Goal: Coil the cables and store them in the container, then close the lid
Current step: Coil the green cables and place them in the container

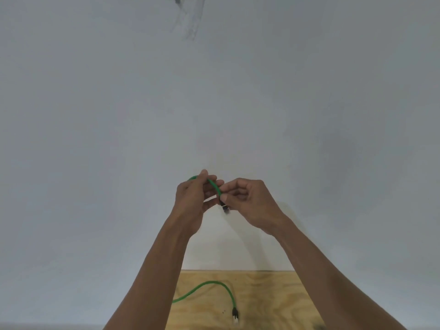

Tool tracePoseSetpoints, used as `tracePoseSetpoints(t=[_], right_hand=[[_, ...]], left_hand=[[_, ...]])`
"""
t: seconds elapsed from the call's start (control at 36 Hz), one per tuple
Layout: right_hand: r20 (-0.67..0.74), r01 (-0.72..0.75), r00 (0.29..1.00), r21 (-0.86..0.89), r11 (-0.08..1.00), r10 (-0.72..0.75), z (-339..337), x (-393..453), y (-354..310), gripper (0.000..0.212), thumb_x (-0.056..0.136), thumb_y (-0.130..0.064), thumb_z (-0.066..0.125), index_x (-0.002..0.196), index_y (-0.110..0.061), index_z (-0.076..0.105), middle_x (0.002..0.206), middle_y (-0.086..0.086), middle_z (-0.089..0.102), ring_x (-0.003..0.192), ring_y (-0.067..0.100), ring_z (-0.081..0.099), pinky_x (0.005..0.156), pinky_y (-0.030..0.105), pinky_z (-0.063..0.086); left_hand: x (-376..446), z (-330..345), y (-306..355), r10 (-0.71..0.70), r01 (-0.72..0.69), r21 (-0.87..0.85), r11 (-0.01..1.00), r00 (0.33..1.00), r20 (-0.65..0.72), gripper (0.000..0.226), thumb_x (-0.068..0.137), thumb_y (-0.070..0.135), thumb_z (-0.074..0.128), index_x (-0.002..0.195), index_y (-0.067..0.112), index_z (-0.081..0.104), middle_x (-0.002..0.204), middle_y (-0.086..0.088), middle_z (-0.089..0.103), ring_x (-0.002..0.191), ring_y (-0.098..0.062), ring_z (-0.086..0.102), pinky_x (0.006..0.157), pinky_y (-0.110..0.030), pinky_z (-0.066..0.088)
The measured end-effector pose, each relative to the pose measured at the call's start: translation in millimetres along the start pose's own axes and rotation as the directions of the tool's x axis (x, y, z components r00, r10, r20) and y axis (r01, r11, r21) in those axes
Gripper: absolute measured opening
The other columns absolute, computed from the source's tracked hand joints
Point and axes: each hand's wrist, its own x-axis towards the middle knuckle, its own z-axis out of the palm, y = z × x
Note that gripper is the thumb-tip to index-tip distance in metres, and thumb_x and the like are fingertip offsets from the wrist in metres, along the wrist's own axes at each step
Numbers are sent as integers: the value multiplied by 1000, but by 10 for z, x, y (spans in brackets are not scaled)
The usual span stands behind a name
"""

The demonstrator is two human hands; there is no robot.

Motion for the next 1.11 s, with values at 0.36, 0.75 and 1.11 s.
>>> tracePoseSetpoints(t=[0.36, 0.75, 1.11], right_hand=[[-237, -8, 971, -6, 1000, 6, -36, 43, -34, 10, 95, -15, 65, 100, -14, 73, 95, -1, 74, 81, 14, 74, 77, 40, 62], [64, 246, 969, -329, 912, -239, 290, 75, -335, 44, 101, 12, 31, 74, -20, 43, 48, -17, 51, 45, -10, 52, 60, 12, 40], [-10, 137, 989, -278, 951, -145, 356, -61, -270, 23, 98, -29, 60, 115, -18, 73, 74, -14, 68, 56, 1, 57, 58, 9, 43]], left_hand=[[-180, 132, 253, -17, 16, -59, 998, 1000, -13, 31, 109, 23, 44, 108, 0, 64, 58, 0, 55, 52, -15, 56, 73, -37, 58], [-527, 408, 621, 130, -51, -202, 978, 907, 400, 30, 107, 16, 44, 126, 1, 62, 63, -1, 43, 48, -11, 38, 51, -27, 44], [-84, 165, 696, 375, -410, 186, 893, 906, 195, 33, 108, 33, 42, 122, 16, 67, 70, 1, 61, 65, -16, 56, 68, -27, 48]])
